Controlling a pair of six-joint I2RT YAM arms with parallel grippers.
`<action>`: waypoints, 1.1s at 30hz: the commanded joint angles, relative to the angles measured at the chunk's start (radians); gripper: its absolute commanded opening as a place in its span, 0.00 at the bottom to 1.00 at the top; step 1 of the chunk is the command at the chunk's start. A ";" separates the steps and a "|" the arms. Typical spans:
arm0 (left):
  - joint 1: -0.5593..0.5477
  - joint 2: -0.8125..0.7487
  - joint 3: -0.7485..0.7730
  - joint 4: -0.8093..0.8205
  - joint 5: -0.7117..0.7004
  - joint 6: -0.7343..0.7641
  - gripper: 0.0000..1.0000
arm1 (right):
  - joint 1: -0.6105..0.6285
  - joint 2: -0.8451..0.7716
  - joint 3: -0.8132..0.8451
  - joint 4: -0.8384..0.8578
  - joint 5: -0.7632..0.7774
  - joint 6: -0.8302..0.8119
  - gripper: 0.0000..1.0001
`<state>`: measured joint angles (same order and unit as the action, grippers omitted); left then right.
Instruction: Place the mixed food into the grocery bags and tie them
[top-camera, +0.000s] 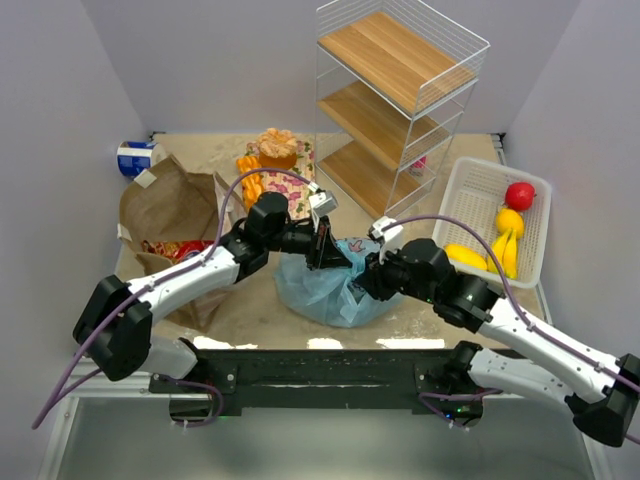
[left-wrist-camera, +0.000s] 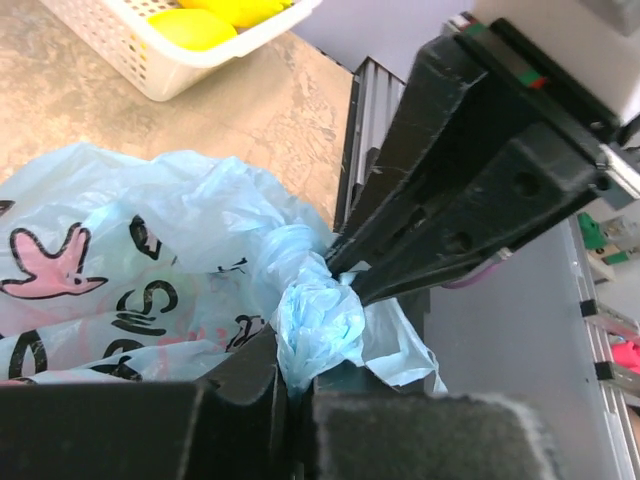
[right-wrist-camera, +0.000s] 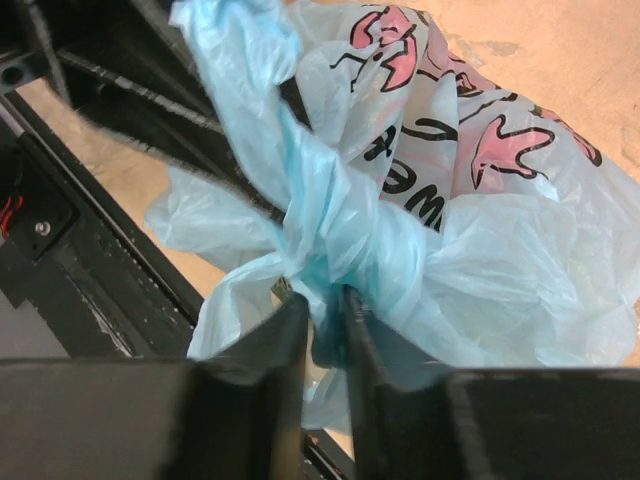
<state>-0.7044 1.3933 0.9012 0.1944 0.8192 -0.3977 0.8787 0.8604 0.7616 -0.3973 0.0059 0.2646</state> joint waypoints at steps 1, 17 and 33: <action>0.002 -0.028 -0.024 0.109 -0.037 -0.003 0.00 | 0.002 -0.055 0.005 -0.049 -0.044 -0.011 0.31; -0.073 -0.118 -0.033 -0.044 -0.100 0.425 0.00 | 0.002 -0.320 0.001 -0.019 0.054 0.711 0.51; -0.130 -0.194 -0.071 -0.064 -0.207 0.520 0.00 | 0.002 -0.396 -0.225 0.207 0.138 0.992 0.49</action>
<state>-0.8219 1.2251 0.8356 0.1219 0.6498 0.0731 0.8787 0.4824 0.5434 -0.2970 0.0757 1.1748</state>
